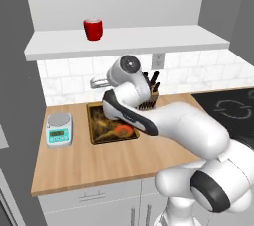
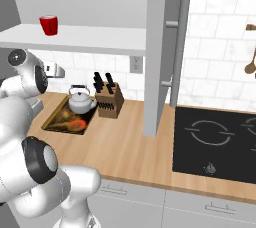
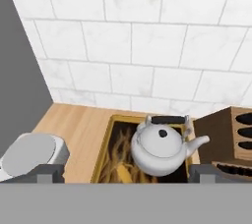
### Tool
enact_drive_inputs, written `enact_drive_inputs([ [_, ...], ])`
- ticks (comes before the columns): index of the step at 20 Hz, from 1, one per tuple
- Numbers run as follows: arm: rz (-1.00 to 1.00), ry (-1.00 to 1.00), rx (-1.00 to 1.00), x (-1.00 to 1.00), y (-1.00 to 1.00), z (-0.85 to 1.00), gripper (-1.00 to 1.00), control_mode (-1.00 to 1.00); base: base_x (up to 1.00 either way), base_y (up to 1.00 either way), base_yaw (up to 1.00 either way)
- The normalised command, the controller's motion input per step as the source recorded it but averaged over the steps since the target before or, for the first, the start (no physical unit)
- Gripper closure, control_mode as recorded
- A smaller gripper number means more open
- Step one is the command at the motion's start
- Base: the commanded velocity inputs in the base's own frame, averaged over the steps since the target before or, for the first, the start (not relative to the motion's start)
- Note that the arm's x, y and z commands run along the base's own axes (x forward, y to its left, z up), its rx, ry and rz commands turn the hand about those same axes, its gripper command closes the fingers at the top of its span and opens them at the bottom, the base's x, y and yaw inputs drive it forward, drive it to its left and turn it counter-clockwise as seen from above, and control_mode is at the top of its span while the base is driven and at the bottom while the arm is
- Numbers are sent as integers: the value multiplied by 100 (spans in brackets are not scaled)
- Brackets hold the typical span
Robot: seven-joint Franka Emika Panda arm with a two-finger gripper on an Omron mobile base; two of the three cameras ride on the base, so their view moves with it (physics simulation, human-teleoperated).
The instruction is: Pick the kettle from the counter and place it on the tray. Then pick the mug from the cabinet and place it on the tray. Then close the cabinet doors.
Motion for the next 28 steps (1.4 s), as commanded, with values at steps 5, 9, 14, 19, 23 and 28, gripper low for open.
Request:
enact_drive_inputs([
  [5, 9, 0, 0, -34, -3, 56, -100, -100, 0, 0, 0],
  [9, 1, -9, -1, -20, -1, 59, -100, -100, 0, 0, 0],
  [14, 0, -8, -4, -17, -6, 63, -100, -100, 0, 0, 0],
  [19, 2, -7, -1, -6, -11, 68, -100, -100, 0, 0, 0],
  [23, 13, -3, 0, 0, -11, 65, -100, -100, 0, 0, 0],
  [28, 13, -19, 0, 10, -3, 41, -100, -100, 0, 0, 0],
])
